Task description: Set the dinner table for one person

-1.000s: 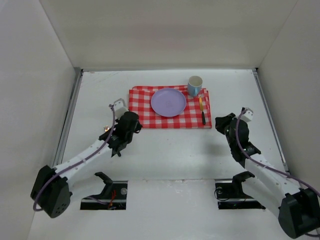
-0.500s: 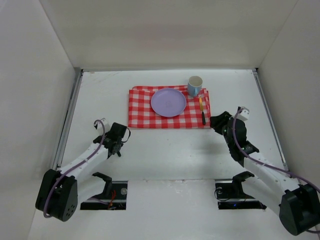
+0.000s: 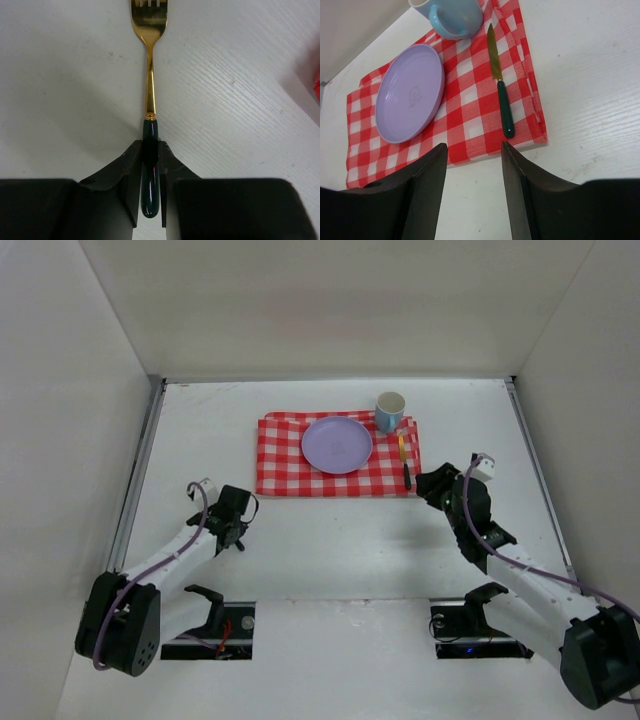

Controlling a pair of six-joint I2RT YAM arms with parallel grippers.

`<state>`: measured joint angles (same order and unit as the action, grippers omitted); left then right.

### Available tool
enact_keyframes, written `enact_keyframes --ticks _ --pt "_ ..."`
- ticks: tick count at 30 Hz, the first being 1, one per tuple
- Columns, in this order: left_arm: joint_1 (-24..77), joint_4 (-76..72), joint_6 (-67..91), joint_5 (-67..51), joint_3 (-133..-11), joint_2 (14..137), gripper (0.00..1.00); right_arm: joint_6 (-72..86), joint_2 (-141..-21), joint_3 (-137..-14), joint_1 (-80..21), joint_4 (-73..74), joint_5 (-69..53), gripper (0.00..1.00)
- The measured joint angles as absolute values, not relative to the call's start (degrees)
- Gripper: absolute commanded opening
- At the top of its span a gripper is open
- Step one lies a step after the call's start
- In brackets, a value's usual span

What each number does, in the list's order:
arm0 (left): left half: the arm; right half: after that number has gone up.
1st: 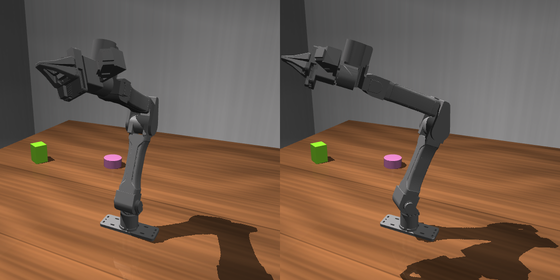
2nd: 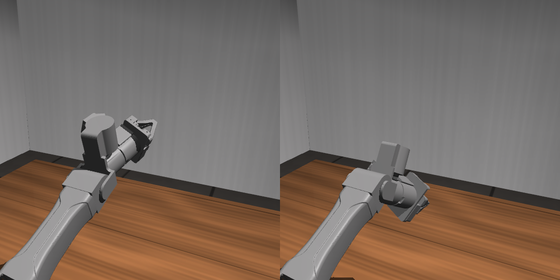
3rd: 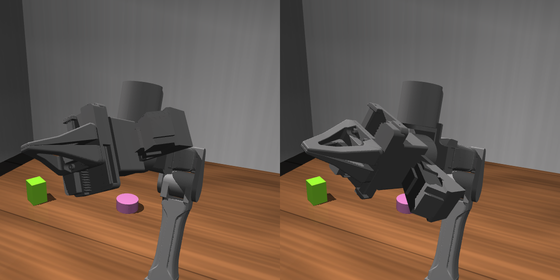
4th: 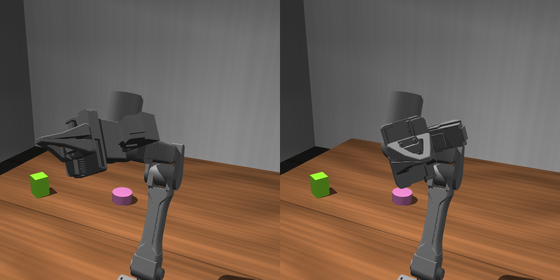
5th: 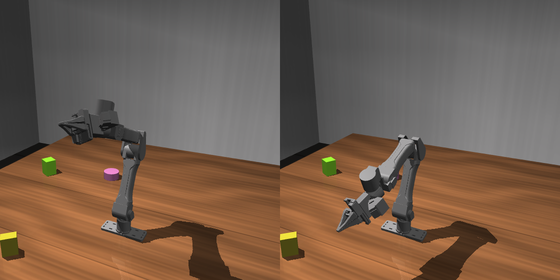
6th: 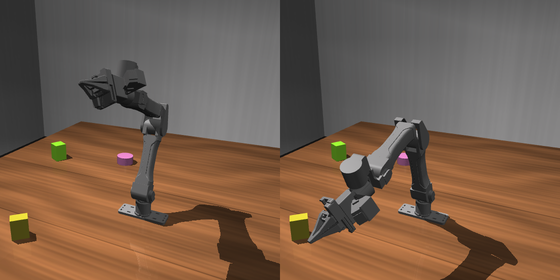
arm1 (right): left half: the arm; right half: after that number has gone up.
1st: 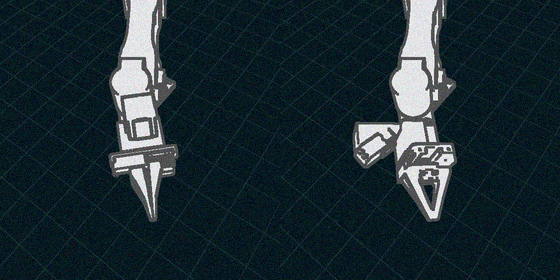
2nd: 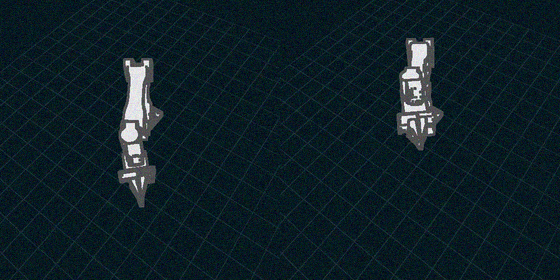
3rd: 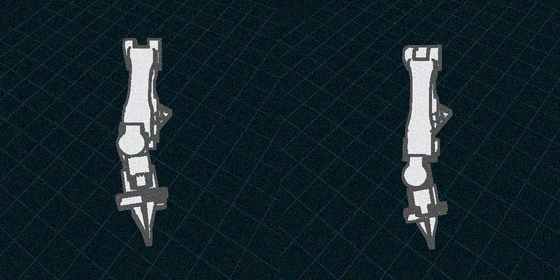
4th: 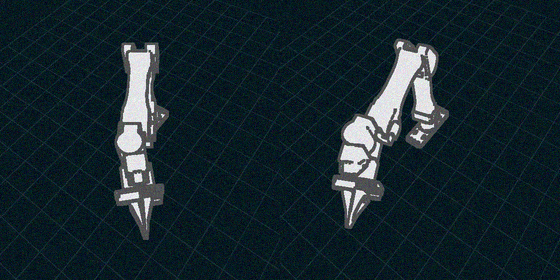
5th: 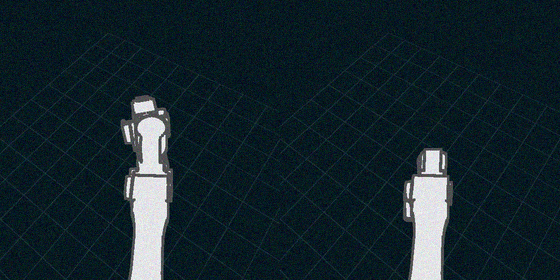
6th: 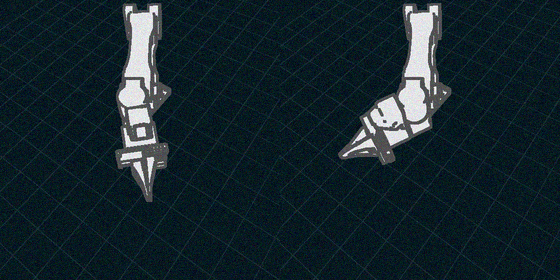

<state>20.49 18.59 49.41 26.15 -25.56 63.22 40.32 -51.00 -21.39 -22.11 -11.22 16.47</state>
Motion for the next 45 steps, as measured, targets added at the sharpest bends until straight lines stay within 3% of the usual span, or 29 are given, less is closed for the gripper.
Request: enact_keyframes --ticks 9,18,24,45 --pt "23.38 18.55 45.67 26.13 -27.2 54.87 0.0 40.32 -50.39 -21.39 -22.13 -11.42 16.49 0.55" --pt "34.74 8.27 30.5 25.17 -47.16 76.64 0.01 40.32 -52.64 -21.39 -22.2 -12.29 16.49 0.56" --pt "34.65 4.03 22.92 22.15 -60.18 91.5 0.01 40.32 -53.82 -21.39 -22.87 -12.67 16.47 0.56" --pt "29.63 3.22 19.31 21.45 -64.62 106.06 0.07 40.32 -52.73 -21.39 -23.0 -14.02 16.45 0.58"
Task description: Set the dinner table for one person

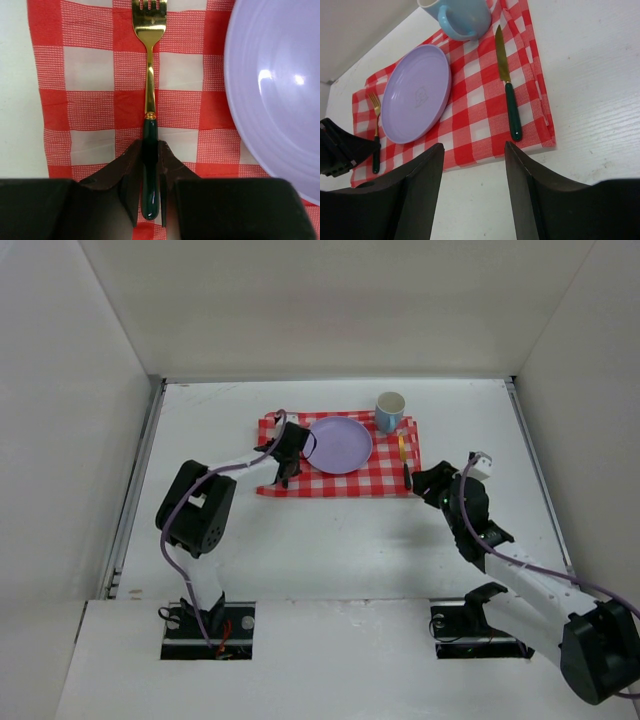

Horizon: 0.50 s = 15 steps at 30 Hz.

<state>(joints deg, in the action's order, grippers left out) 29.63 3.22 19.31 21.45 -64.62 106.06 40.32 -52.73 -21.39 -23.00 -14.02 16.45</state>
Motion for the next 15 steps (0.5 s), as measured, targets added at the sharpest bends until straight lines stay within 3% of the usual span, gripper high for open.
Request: enact_keyframes --ticks 2,7,10,15 --pt "29.19 2.83 19.35 21.45 -64.42 106.13 0.12 40.32 -52.38 -21.39 -23.0 -14.06 16.45 0.6" --pt "29.34 1.28 19.62 22.41 -62.89 105.6 0.39 40.25 -52.21 -21.39 -23.0 -14.17 16.45 0.66" --pt "30.5 1.1 20.21 23.59 -59.86 102.41 0.5 40.07 -52.21 -21.39 -23.03 -14.2 16.47 0.69" --pt "33.52 0.75 22.57 24.53 -53.82 88.95 0.54 39.99 -52.23 -21.39 -23.09 -14.2 16.47 0.71"
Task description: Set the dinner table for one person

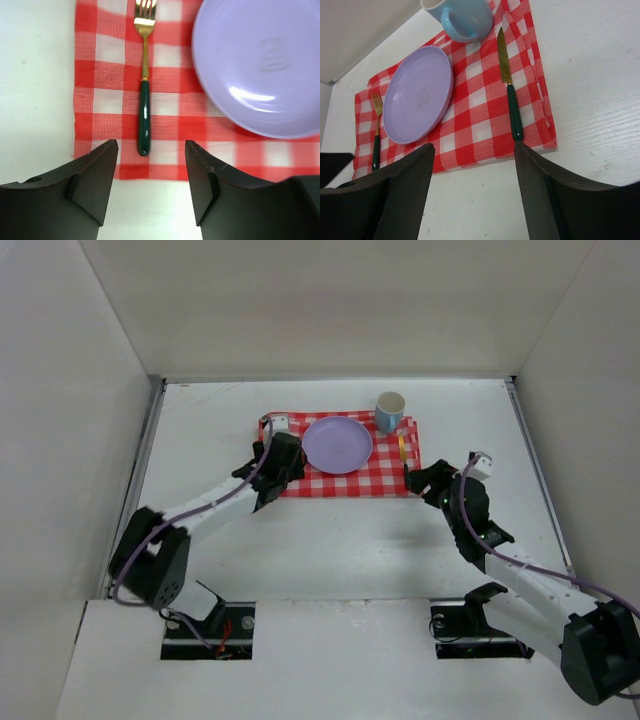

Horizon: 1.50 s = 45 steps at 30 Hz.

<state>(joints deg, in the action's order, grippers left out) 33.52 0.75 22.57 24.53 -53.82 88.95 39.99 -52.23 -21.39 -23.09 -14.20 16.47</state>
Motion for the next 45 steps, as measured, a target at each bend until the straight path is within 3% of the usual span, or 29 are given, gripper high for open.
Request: enact_keyframes --ticks 5,10,12,15,19,22,45 --pt "33.06 -0.97 27.64 25.3 -45.06 69.89 0.54 39.81 -52.64 -21.39 -23.29 -14.24 16.51 0.64" --pt "26.3 4.12 35.75 26.26 -34.72 53.82 0.56 39.75 -52.25 -21.37 -23.31 -14.63 17.82 0.27" --pt "22.59 7.66 39.03 26.57 -30.79 49.04 0.57 40.27 -51.44 -21.21 -23.31 -14.66 18.37 0.23" --pt "18.02 12.71 43.09 26.83 -26.02 44.4 0.59 40.84 -50.35 -20.71 -22.7 -14.66 19.49 0.27" --pt "15.11 17.47 47.53 26.7 -24.08 45.1 0.61 41.67 -50.06 -20.47 -21.61 -14.61 20.93 0.52" --pt "14.92 17.98 49.28 26.28 -24.08 48.14 0.62 42.17 -49.52 -19.86 -21.23 -14.63 21.65 0.6" --pt "14.39 12.08 51.48 24.34 -24.4 52.95 0.59 42.26 -48.34 -19.64 -20.6 -14.61 23.79 0.63"
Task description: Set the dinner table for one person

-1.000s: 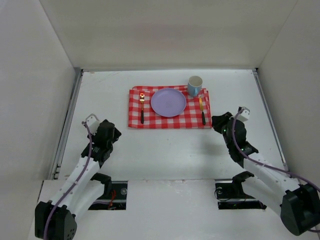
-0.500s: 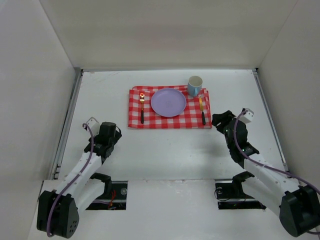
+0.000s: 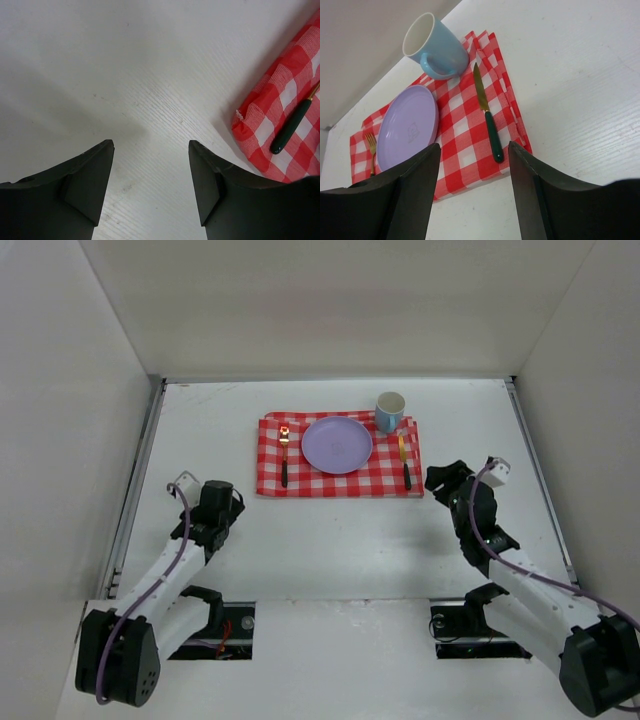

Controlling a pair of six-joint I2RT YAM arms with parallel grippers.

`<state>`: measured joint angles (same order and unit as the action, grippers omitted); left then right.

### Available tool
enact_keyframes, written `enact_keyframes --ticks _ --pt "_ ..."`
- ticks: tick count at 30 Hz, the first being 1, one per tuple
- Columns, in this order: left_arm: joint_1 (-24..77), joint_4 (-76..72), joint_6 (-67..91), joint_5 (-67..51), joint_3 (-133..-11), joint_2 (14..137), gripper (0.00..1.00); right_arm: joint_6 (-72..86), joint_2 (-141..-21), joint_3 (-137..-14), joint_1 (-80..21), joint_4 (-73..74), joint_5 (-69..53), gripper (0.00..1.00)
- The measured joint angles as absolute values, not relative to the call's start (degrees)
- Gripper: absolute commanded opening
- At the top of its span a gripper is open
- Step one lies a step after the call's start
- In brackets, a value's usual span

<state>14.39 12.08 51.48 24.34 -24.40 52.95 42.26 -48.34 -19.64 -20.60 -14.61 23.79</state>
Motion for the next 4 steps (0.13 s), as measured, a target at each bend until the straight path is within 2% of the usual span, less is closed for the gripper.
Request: enact_keyframes --ticks 4 --pt "14.13 11.25 51.42 24.21 -24.47 53.71 0.59 42.24 -48.36 -19.64 -20.67 -14.61 23.77 0.63"
